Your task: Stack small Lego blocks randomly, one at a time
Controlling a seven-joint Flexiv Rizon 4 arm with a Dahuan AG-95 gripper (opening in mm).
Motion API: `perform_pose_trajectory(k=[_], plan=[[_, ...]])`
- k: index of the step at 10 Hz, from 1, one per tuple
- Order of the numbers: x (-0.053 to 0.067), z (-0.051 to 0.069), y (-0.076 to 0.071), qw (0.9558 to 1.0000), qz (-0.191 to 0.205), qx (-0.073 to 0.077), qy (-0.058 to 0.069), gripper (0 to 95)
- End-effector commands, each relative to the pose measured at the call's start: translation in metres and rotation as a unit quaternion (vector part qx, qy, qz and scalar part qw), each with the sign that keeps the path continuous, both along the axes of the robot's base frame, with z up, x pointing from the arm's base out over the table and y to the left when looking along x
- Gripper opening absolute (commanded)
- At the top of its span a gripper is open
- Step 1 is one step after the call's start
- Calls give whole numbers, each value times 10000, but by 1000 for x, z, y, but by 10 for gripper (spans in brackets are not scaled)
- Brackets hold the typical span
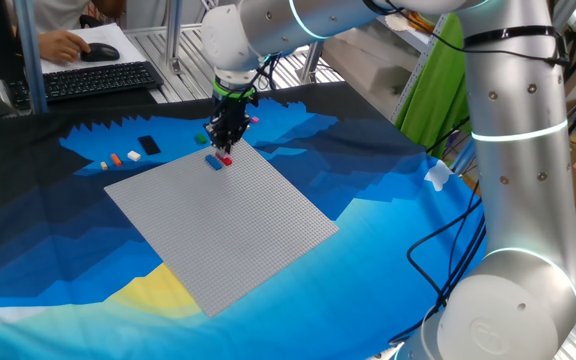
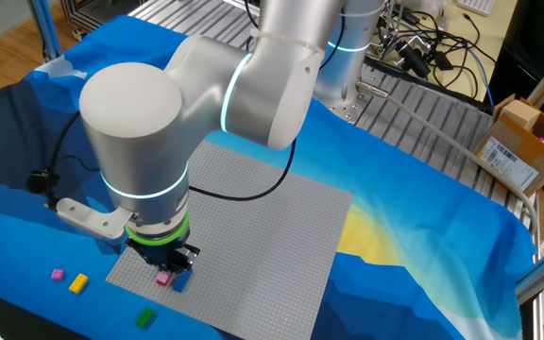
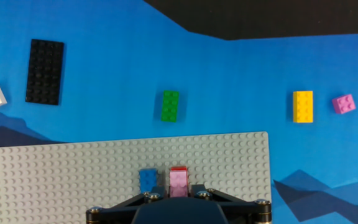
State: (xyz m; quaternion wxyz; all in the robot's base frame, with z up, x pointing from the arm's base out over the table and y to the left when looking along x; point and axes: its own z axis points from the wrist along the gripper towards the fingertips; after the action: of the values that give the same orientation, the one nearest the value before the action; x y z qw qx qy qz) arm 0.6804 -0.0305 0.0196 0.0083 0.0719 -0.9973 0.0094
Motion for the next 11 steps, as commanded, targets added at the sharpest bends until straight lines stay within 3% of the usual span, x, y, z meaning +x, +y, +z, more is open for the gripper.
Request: perform_pose_trajectory(k=[1, 9, 11], plan=[[0, -1, 0, 10000, 4, -1, 2, 0], [-1, -2, -1, 9999, -47, -93, 3, 0], [-1, -2, 0, 10000, -11, -45, 2, 0]])
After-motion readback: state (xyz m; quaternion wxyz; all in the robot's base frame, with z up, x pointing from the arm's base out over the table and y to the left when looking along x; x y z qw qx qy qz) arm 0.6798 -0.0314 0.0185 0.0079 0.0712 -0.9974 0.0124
